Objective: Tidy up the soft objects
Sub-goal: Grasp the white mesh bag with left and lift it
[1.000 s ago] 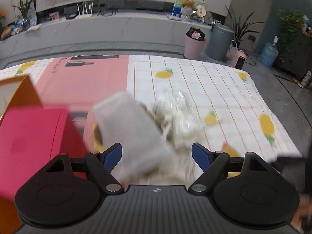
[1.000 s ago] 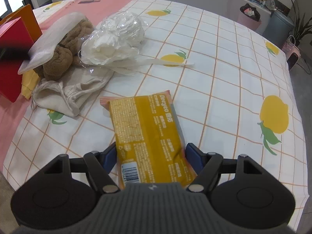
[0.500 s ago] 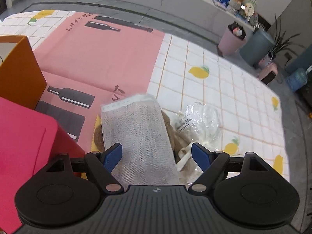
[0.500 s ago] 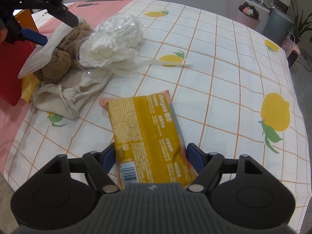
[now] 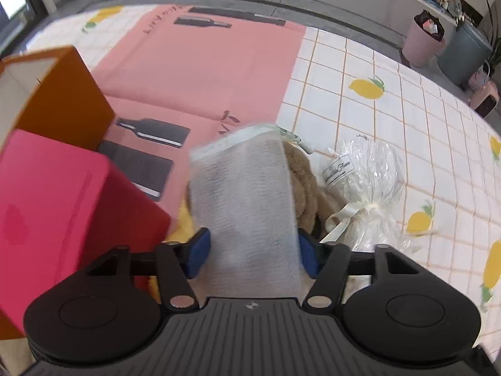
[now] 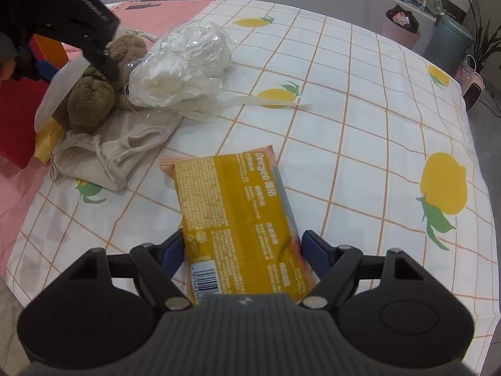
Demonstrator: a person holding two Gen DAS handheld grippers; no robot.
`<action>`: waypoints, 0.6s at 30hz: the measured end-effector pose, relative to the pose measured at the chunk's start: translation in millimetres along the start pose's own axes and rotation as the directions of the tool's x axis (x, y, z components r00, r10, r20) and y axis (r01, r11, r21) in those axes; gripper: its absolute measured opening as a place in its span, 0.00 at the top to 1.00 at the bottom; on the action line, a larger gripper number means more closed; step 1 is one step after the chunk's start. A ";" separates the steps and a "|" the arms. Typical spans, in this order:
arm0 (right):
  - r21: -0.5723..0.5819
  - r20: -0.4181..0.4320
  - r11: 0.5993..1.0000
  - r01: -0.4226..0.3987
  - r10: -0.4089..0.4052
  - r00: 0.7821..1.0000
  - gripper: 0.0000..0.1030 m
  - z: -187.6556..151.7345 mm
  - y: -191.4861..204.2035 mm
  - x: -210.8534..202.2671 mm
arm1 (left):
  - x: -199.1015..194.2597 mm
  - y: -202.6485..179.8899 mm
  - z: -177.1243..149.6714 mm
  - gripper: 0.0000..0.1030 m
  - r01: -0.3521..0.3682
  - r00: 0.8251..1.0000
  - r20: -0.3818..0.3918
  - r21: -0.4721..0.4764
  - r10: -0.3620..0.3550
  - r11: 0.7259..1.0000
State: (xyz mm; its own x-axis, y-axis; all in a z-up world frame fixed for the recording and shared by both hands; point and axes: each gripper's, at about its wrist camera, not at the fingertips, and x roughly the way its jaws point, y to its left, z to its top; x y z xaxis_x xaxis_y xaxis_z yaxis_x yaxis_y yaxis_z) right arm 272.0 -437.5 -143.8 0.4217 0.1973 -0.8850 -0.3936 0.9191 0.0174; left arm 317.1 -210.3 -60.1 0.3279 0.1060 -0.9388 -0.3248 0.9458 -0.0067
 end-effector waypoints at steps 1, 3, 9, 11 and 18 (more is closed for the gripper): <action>0.000 0.000 1.000 0.000 0.000 1.000 0.24 0.1 0.2 -0.1 | -2.9 -0.4 -0.9 0.39 -0.016 1.000 0.001 0.022 0.016 1.000; 0.002 0.000 1.000 0.001 -0.001 1.000 0.23 0.1 0.6 -0.3 | -7.8 -0.5 -2.9 0.43 -0.028 1.000 0.011 0.048 0.028 0.998; 0.003 0.004 1.000 0.005 -0.005 1.000 0.23 -1.0 1.3 -1.0 | -17.9 -19.4 -15.2 0.85 -0.119 0.992 0.057 0.236 0.109 0.965; -0.011 0.005 1.000 -0.005 0.005 1.000 0.23 -1.7 -0.1 -1.4 | -21.3 -27.6 -22.2 0.95 -0.166 0.985 0.092 0.322 0.143 0.932; -0.027 0.002 1.000 -0.011 0.011 1.000 0.27 -1.4 -0.3 -2.3 | -39.3 -25.0 -29.9 1.00 -0.184 0.980 0.145 0.420 0.134 0.889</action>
State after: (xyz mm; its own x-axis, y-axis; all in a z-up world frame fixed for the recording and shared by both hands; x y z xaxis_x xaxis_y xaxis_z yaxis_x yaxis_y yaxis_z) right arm 270.0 -438.6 -142.4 0.4194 0.2079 -0.8837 -0.4202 0.9073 0.0140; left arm 285.8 -247.3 -33.3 0.4067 0.2752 -0.8711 0.0235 0.9501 0.3112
